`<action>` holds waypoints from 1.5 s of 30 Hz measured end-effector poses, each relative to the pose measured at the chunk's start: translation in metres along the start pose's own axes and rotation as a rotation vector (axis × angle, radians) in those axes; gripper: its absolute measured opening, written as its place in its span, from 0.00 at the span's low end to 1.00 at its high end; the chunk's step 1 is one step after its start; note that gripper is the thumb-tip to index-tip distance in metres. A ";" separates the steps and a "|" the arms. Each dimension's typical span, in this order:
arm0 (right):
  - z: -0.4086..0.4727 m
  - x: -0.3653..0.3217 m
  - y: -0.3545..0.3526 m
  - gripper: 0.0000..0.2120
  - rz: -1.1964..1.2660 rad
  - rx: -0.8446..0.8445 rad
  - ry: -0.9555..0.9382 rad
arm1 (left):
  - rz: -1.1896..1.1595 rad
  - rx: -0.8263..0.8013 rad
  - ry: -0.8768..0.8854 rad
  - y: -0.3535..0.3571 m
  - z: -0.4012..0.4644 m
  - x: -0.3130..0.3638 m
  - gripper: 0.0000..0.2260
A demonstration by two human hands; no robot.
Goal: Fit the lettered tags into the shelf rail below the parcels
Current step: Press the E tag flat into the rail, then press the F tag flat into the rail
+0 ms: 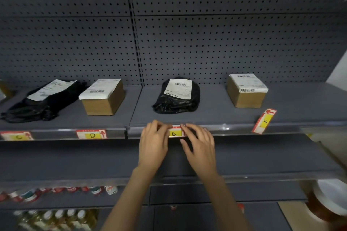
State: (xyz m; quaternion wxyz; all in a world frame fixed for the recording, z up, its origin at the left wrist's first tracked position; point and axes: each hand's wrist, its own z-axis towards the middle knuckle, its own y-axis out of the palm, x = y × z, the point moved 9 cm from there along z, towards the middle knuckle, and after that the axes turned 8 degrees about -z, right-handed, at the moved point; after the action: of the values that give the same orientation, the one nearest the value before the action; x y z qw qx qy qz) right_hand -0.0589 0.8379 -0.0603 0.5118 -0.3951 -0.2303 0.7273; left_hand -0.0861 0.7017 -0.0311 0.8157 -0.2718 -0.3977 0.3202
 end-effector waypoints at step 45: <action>0.037 0.238 -0.126 0.04 0.341 0.020 0.203 | -0.086 0.151 -0.146 0.149 0.025 0.191 0.10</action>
State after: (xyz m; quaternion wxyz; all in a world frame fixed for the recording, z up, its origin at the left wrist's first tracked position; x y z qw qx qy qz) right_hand -0.0568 1.1077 -0.0264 0.4058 -0.4947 -0.0999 0.7620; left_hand -0.0610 0.9438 -0.0309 0.8158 -0.1682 -0.4421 0.3328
